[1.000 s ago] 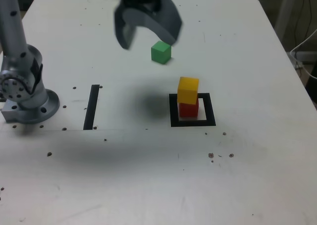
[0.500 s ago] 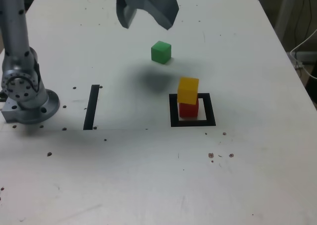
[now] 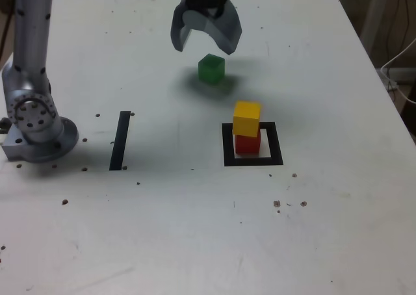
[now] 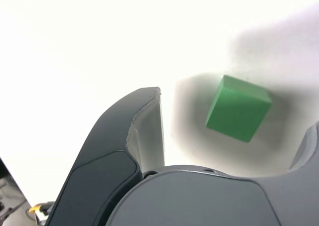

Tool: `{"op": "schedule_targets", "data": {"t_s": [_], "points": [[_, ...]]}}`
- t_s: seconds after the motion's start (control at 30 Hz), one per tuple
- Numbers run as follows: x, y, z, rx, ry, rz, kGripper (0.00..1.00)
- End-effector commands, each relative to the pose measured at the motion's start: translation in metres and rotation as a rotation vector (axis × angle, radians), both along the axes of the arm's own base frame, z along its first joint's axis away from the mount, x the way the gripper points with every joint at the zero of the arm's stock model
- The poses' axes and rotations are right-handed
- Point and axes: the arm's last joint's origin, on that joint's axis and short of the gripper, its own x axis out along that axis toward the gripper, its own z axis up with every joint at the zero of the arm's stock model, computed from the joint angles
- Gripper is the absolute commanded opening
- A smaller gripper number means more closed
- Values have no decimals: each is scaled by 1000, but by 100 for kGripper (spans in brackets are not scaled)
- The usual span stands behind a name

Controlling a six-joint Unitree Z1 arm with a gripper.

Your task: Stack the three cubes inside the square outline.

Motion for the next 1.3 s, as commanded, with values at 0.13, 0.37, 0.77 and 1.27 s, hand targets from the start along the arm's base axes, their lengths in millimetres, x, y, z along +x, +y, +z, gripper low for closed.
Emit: {"op": "schedule_targets", "data": {"t_s": [0.13,0.37,0.77,1.27], "points": [[1,3,-7,-7,15,-9,93],[2,-2,-16,-46,19,-61,88],[9,-2,-29,-56,7,-95,72],[10,-3,-33,-102,0,-102,39]]}}
